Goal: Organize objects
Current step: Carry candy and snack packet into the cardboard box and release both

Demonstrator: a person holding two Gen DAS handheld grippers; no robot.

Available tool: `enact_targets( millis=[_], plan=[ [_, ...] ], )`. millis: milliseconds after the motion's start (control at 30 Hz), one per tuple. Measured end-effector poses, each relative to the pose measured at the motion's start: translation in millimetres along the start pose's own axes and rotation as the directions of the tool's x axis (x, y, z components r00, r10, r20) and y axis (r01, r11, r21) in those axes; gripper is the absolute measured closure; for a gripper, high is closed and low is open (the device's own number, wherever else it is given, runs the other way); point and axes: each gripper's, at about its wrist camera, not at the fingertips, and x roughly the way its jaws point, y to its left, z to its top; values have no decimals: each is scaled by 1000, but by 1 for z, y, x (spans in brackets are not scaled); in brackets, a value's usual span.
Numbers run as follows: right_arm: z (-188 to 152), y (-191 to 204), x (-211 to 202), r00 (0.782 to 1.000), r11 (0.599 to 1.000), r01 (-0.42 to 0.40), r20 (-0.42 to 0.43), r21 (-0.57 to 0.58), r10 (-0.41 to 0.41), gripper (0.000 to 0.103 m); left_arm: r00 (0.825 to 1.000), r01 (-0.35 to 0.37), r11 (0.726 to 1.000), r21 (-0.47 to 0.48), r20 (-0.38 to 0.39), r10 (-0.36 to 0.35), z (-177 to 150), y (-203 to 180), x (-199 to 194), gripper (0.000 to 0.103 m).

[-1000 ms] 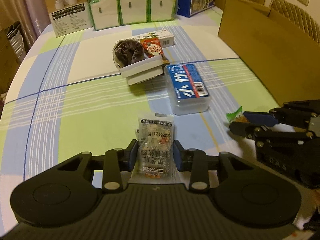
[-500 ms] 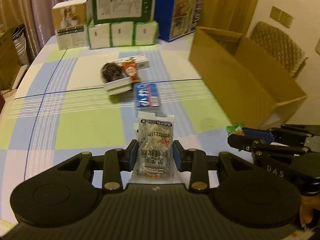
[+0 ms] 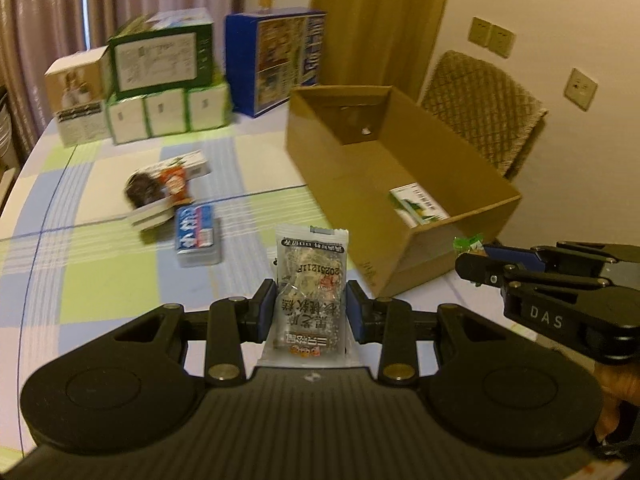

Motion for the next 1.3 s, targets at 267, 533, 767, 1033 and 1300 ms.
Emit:
enact_targets(
  millis=[267,533,767,1033,1300],
  plan=[
    [7,-38,-16,999,998,44,25,40,-45,84,999,50,998,45,11,-51,22,-37,3,72],
    [23,-67,-20,996,996,73,43,43,-75,84,994,106,991,84,12,-107,49,-67,19,71],
    [52,-95,-5,997,995,56,48,77,-59,84,992,125,984,127,18,-128,78,-85,42,72],
    [75,-120,26,997,994,63,40,91,-67,84,993,122,981,151,-8,-122,105,-92,83,71],
    [81,-135,61,998,994,70,1,88,-70,84,992,120,975,186,-51,-112,111,-97,124,71]
  ],
)
